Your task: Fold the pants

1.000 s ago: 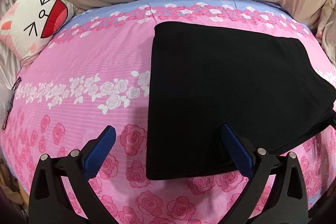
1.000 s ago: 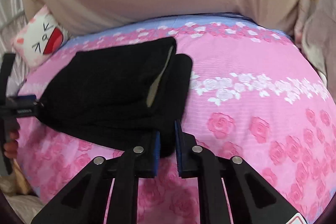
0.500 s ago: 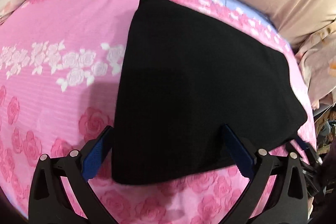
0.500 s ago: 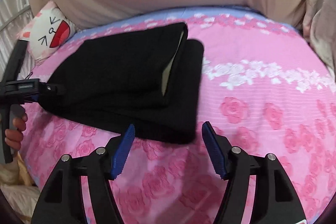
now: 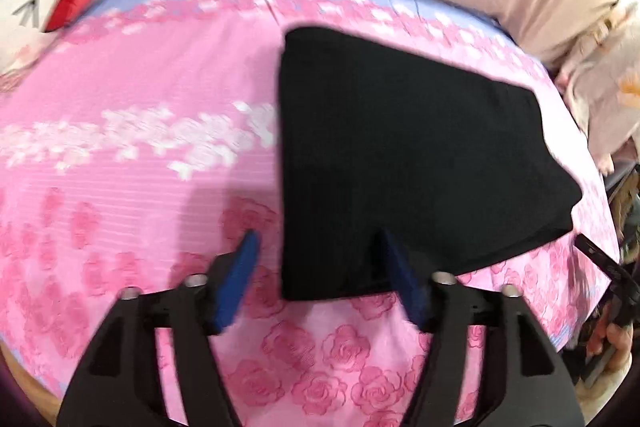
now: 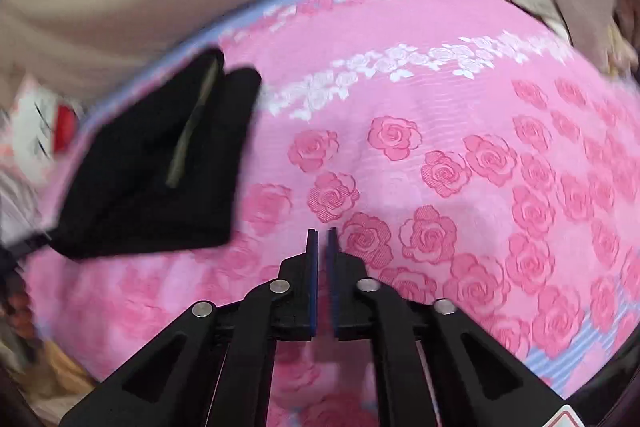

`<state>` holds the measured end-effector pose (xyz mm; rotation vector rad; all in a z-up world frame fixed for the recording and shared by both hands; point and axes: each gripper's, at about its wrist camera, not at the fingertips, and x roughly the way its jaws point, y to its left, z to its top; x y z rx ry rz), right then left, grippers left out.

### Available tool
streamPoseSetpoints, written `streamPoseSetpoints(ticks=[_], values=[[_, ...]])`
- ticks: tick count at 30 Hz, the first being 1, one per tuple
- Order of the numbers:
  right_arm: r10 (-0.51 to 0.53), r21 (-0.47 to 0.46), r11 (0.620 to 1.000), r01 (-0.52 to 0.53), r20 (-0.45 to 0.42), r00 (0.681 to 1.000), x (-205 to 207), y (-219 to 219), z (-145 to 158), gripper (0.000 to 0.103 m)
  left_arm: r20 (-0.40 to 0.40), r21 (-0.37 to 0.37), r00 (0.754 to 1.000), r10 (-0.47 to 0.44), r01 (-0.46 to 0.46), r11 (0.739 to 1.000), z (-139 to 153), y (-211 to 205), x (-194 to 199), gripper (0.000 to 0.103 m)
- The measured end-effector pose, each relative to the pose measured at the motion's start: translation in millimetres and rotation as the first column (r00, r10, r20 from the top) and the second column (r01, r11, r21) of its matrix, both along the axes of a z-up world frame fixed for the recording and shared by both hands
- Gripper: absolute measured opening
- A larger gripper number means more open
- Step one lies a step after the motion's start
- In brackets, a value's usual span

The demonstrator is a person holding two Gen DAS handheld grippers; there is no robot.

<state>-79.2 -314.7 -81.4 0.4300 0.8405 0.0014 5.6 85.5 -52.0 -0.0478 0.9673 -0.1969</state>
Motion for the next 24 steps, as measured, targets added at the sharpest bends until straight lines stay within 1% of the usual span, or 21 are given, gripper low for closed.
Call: streamPoseSetpoints(ticks=[1,2,3,4,5,6,7,9,10,12,14,15,16,17,18,19,20,22,23,24], values=[[0.026,0.022,0.999,-0.027,0.042,0.999,-0.5,5.3,13.1,0.014,0.050,0.017,0.999,0.020,-0.021,1.000,11.1,1.8,-4.6,0.097],[0.054,0.018,0.998,-0.056,0.068,0.996,0.8,12.8,20.9,0.028,0.101,0.031,0.994,0.040,-0.043,0.999,20.5,3.4,-7.3,0.098],[0.083,0.012,0.996,-0.084,0.088,0.993,3.3,19.7,25.3,0.050,0.134,0.042,0.989,0.054,-0.060,0.997,25.7,4.0,-8.6,0.098],[0.114,-0.006,0.993,-0.114,0.103,0.988,8.3,30.3,28.2,0.057,0.162,0.059,0.984,0.069,-0.080,0.995,30.1,4.0,-7.5,0.098],[0.128,-0.029,0.992,-0.126,0.098,0.987,13.0,39.3,27.7,0.058,0.162,0.070,0.984,0.077,-0.090,0.994,31.3,4.1,-1.3,0.098],[0.140,-0.048,0.990,-0.136,0.089,0.986,18.1,46.8,26.4,0.058,0.140,0.060,0.986,0.090,-0.099,0.993,29.4,5.2,4.3,0.098],[0.147,-0.056,0.988,-0.143,0.084,0.986,21.1,52.2,24.2,0.058,0.121,0.032,0.988,0.094,-0.098,0.995,27.9,6.2,6.9,0.098],[0.168,-0.027,0.986,-0.167,0.082,0.982,23.5,60.6,17.6,0.058,0.088,-0.029,0.992,0.086,-0.083,0.996,26.1,3.8,6.2,0.098],[0.184,-0.006,0.983,-0.184,0.086,0.979,23.7,64.8,17.8,0.058,0.085,-0.035,0.994,0.071,-0.068,0.997,25.4,-0.8,5.2,0.098],[0.203,0.006,0.979,-0.204,0.098,0.974,31.8,71.4,20.6,0.058,0.115,0.027,0.992,0.049,-0.052,0.998,23.4,-13.8,2.9,0.098],[0.220,-0.012,0.976,-0.220,0.104,0.970,47.7,75.2,24.4,0.059,0.147,0.090,0.989,0.033,-0.047,0.995,22.3,-26.0,0.5,0.098],[0.225,-0.020,0.974,-0.224,0.092,0.970,58.1,78.4,22.3,0.062,0.160,0.117,0.987,0.019,-0.038,0.992,21.5,-34.0,-0.3,0.098],[0.227,-0.017,0.974,-0.226,0.075,0.971,68.7,80.9,16.9,0.062,0.163,0.126,0.987,0.008,-0.029,0.992,21.0,-38.1,2.3,0.098],[0.233,-0.006,0.972,-0.233,0.066,0.970,74.9,81.9,12.4,0.059,0.164,0.133,0.986,-0.004,-0.018,0.991,19.8,-42.0,2.9,0.098],[0.252,0.008,0.968,-0.253,0.054,0.966,82.4,86.2,6.4,0.028,0.161,0.147,0.987,-0.012,-0.012,0.989,17.1,-46.7,4.2,0.098],[0.248,-0.008,0.969,-0.248,0.034,0.968,87.4,90.3,5.1,0.023,0.157,0.160,0.987,-0.013,-0.013,0.987,14.1,-49.2,5.5,0.098],[0.255,-0.026,0.967,-0.254,0.043,0.966,86.4,94.5,10.3,0.022,0.150,0.184,0.988,-0.016,-0.012,0.983,10.0,-51.8,8.2,0.098],[0.305,-0.016,0.952,-0.306,0.137,0.942,69.2,101.6,41.4,0.014,0.125,0.247,0.992,0.000,-0.031,0.969,0.8,-52.8,13.3,0.098],[0.322,-0.013,0.946,-0.325,0.180,0.930,59.9,103.2,55.7,0.012,0.120,0.260,0.993,0.013,-0.044,0.965,-2.4,-49.8,14.2,0.098],[0.336,-0.027,0.941,-0.338,0.209,0.918,50.5,104.1,67.5,0.012,0.119,0.256,0.993,0.022,-0.052,0.965,-5.3,-44.3,14.2,0.098]])
